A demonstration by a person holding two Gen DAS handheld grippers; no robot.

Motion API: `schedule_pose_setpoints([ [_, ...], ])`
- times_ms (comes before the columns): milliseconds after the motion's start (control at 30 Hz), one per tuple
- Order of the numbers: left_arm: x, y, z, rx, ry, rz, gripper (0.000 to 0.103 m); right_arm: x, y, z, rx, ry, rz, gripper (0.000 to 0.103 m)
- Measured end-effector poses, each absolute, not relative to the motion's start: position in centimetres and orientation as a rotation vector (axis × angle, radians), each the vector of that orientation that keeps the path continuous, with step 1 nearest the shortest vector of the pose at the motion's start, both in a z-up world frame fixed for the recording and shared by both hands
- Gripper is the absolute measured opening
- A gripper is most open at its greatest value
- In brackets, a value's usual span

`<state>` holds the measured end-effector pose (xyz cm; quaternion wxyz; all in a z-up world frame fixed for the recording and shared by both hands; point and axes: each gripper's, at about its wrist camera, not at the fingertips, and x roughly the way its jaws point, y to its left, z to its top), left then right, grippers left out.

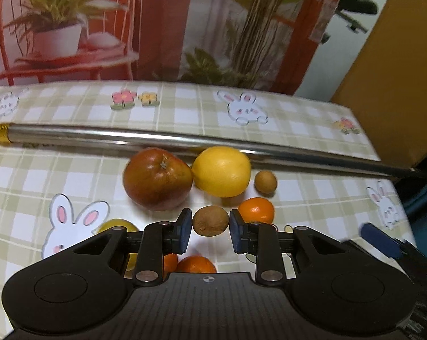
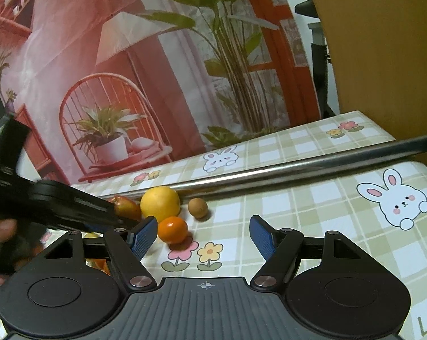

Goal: Organize fruits
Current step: 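Grasp the tangerine with the right tool while the left tool lifts the brown fruit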

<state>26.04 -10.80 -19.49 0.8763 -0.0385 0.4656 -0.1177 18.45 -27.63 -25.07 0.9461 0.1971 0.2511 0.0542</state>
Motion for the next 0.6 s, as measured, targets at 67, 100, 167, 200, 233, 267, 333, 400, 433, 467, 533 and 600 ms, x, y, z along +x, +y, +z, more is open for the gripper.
schedule_pose_setpoints([
  [67, 25.1, -10.0, -18.6, -0.069, 0.938, -0.257, 0.03, 18.8, -27.4, -25.3, 0.385, 0.517, 0.116, 0.069],
  [100, 24.8, -9.8, -18.2, -0.065, 0.925, -0.26, 0.03, 19.1, -27.2, -25.3, 0.371, 0.518, 0.124, 0.069],
  [167, 23.8, -8.8, -17.5, -0.059, 0.898, -0.27, 0.03, 19.8, -26.3, -25.6, 0.329, 0.525, 0.145, 0.069],
  [200, 23.4, -8.4, -17.2, -0.056, 0.887, -0.274, 0.03, 20.3, -25.7, -25.8, 0.301, 0.531, 0.158, 0.067],
  [233, 22.7, -7.8, -16.9, -0.051, 0.875, -0.276, 0.03, 20.8, -24.9, -26.0, 0.265, 0.539, 0.175, 0.066],
  [267, 22.4, -7.4, -16.6, -0.046, 0.866, -0.275, 0.03, 21.3, -24.2, -26.1, 0.229, 0.547, 0.193, 0.064],
  [333, 21.2, -6.3, -16.1, -0.038, 0.845, -0.273, 0.03, 22.4, -22.7, -26.4, 0.171, 0.565, 0.215, 0.061],
  [400, 20.2, -5.1, -15.7, -0.044, 0.832, -0.271, 0.03, 23.6, -21.7, -26.5, 0.15, 0.576, 0.232, 0.06],
  [433, 19.8, -4.5, -15.5, -0.051, 0.827, -0.269, 0.03, 24.0, -21.4, -26.6, 0.143, 0.58, 0.233, 0.06],
  [467, 19.3, -4.0, -15.4, -0.057, 0.823, -0.265, 0.03, 24.5, -21.0, -26.6, 0.135, 0.585, 0.229, 0.059],
  [533, 18.5, -3.1, -15.3, -0.064, 0.814, -0.257, 0.03, 25.5, -20.5, -26.8, 0.128, 0.604, 0.232, 0.058],
  [600, 17.8, -2.4, -15.3, -0.065, 0.81, -0.252, 0.03, 26.5, -20.1, -27.3, 0.133, 0.632, 0.23, 0.055],
])
